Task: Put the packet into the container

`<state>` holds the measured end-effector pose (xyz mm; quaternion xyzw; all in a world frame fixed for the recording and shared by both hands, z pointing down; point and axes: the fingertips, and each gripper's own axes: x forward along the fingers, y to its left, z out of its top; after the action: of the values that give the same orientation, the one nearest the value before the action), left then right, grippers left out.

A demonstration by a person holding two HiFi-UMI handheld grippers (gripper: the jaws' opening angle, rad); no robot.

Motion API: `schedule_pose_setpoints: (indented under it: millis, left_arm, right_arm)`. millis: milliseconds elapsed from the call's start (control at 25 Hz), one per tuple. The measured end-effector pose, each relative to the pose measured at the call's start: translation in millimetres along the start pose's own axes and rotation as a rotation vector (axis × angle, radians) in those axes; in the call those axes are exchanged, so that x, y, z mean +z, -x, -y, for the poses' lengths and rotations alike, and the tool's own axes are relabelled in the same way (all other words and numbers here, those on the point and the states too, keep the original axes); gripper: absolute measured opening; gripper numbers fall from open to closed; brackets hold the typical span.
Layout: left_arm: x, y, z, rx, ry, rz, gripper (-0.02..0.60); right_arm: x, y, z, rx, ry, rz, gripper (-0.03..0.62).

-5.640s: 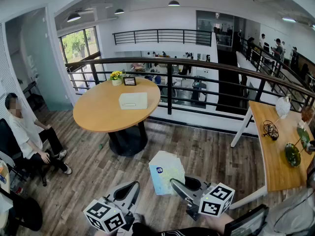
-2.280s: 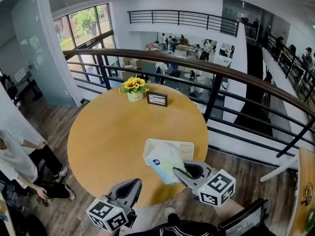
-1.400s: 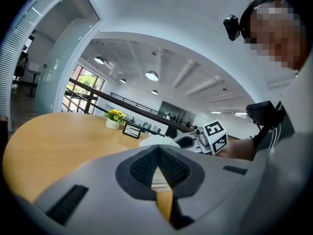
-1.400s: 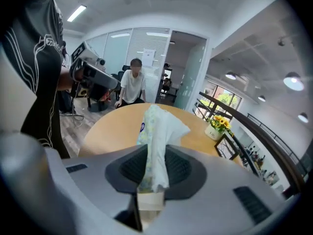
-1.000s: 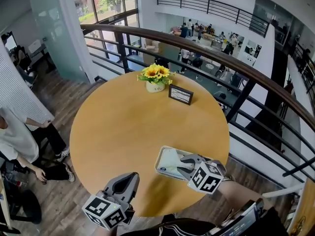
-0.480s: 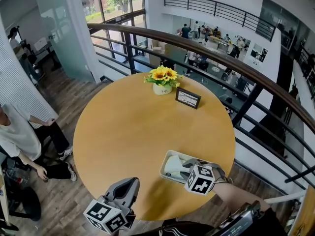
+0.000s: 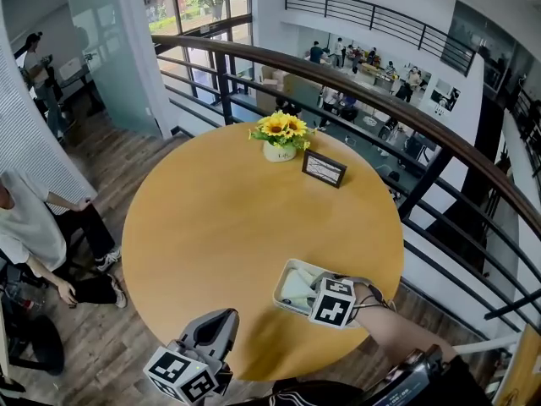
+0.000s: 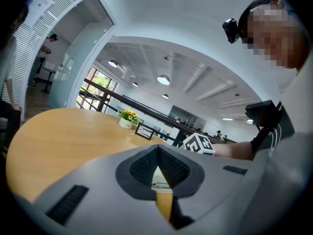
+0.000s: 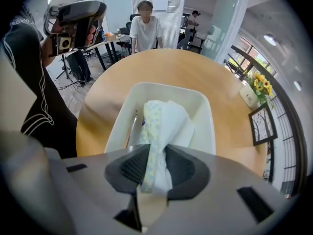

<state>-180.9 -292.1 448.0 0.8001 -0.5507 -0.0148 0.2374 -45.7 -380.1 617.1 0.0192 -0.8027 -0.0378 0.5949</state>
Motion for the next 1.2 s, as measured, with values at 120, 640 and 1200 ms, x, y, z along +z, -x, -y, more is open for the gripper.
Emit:
schedule_pose_setpoints:
  millis: [120,640,1200]
  left_arm:
    - [-6.1,0.2,-2.8,0.007,0.019,-0.001,0.005]
    - [-7.0,-2.8,2.7,-0.031,0.002,-0.023,0.005]
    - [7.3,5.6,41.8,-0.19,-0.1,-0.044,0.005]
  right_arm:
    - [-2.7,-2.6,-1.2,0.014,0.005,-0.022,0.094]
    - [-1.5,26.4,19.5,-0.135,-0.102,0.093,0.201]
    - [58.0,171.8,-26.1,-0.278,-0.505,0.905,0.224]
